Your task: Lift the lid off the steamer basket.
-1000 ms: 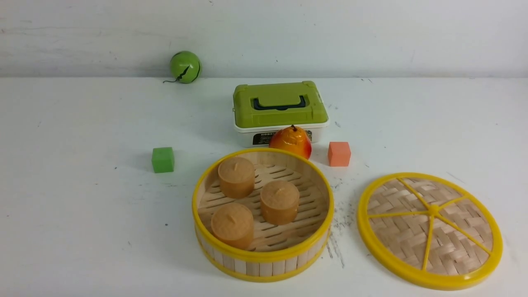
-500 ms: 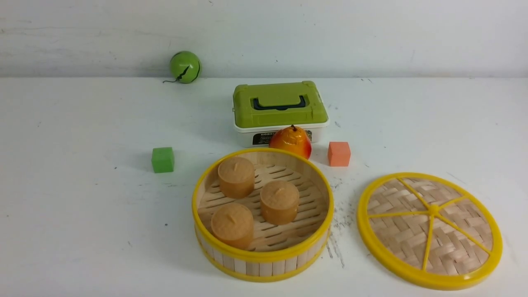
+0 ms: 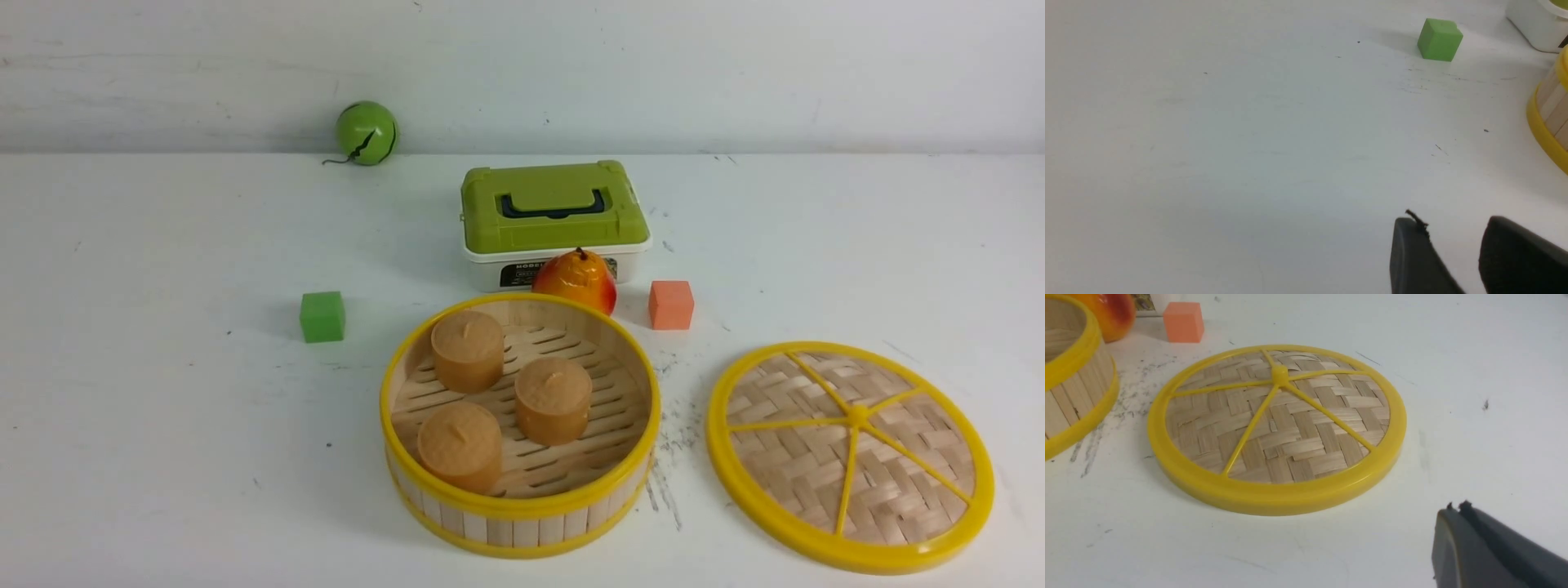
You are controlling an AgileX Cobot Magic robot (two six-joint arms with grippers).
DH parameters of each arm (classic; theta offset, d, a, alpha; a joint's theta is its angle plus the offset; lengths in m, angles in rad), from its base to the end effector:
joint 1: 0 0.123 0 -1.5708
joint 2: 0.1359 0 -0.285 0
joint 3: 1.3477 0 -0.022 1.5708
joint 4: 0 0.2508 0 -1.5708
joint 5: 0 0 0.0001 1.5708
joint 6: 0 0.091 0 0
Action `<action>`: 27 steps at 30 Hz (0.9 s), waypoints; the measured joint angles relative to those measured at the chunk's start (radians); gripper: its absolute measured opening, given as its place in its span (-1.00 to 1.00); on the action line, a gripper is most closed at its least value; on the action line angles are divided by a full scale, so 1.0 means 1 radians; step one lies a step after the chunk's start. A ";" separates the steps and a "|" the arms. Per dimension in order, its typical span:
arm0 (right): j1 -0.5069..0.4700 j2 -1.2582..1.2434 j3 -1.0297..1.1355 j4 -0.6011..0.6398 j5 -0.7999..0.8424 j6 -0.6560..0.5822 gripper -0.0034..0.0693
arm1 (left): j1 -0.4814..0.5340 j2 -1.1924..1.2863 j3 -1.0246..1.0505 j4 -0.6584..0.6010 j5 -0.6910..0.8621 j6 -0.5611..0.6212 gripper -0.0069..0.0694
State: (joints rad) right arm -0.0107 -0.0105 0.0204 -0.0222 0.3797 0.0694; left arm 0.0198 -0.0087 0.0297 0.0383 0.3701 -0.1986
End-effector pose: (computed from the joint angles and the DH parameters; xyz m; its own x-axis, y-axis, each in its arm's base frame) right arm 0.0524 -0.0013 0.1728 -0.2965 0.0519 -0.9536 0.0331 0.9985 0.0441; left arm 0.0529 0.0023 0.1704 -0.2896 -0.1679 -0.9423 -0.0811 0.9853 -0.1507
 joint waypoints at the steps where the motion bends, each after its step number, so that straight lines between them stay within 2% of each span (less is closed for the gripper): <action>1: 0.000 0.000 -0.001 0.000 0.000 0.000 -0.96 | 0.000 0.000 0.000 0.000 0.000 0.000 -0.19; 9: -0.035 0.000 -0.001 0.000 0.003 0.001 -0.96 | 0.000 0.000 0.000 0.000 0.000 0.000 -0.19; 27: -0.037 0.000 -0.001 0.000 0.003 0.001 -0.93 | 0.000 0.000 0.000 0.000 0.000 0.000 -0.19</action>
State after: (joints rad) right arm -0.0478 -0.0105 0.0192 -0.0222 0.3830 0.0701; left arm 0.0198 -0.0087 0.0297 0.0383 0.3701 -0.1986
